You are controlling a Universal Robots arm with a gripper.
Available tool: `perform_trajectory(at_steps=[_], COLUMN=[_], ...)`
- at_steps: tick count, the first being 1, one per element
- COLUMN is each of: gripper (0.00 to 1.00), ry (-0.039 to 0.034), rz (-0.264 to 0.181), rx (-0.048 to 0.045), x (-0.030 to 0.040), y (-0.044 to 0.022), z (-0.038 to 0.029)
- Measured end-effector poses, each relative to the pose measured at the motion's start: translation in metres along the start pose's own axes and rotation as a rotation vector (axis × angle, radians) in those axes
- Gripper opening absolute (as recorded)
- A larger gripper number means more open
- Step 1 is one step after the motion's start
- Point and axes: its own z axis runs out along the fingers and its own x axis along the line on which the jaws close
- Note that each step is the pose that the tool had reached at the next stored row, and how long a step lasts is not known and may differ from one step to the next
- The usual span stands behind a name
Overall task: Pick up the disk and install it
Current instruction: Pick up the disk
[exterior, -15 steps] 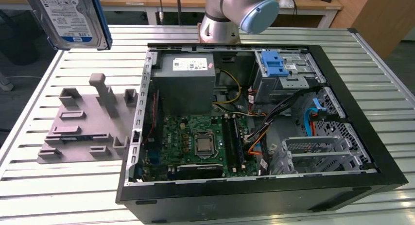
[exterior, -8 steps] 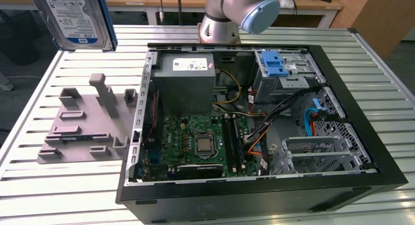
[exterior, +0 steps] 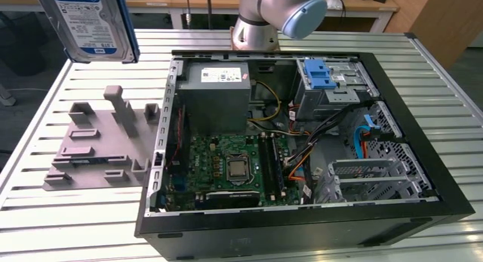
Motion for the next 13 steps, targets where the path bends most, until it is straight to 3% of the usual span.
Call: perform_trajectory(at_steps=[13], gripper=[0.36], ry=[0.0], rz=[0.001], rx=[-0.0055], x=[0.0103], y=[-0.0226], z=[-0.001])
